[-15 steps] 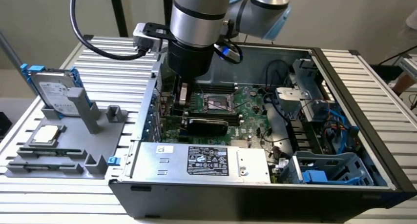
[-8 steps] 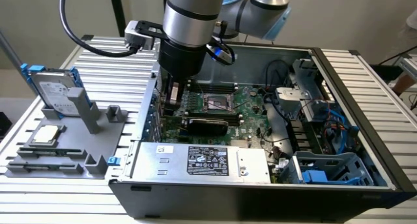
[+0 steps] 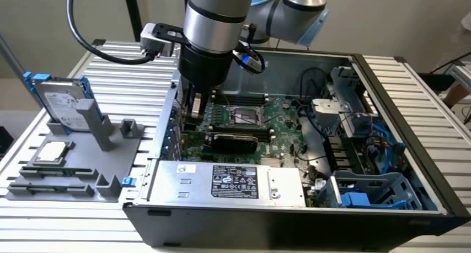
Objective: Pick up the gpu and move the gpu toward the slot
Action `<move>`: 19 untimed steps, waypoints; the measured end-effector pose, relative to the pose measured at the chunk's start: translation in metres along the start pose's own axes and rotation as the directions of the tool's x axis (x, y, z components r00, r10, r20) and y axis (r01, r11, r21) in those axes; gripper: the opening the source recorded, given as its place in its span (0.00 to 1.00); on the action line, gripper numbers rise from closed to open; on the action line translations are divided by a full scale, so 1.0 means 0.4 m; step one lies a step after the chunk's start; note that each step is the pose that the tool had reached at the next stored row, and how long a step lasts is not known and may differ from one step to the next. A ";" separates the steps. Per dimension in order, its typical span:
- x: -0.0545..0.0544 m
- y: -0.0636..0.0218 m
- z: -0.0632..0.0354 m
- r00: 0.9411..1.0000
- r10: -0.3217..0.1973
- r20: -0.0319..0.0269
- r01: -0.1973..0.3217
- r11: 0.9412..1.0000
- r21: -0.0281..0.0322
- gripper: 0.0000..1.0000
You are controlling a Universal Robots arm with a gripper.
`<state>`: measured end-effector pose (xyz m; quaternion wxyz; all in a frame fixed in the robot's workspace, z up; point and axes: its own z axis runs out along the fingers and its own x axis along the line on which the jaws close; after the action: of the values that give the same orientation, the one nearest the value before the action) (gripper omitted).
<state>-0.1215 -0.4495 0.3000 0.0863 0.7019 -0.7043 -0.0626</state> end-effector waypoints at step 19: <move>-0.018 0.024 0.005 1.000 0.012 0.002 -0.012 1.000 -0.002 0.11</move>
<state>-0.1311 -0.4423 0.2999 0.0864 0.6974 -0.7086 -0.0634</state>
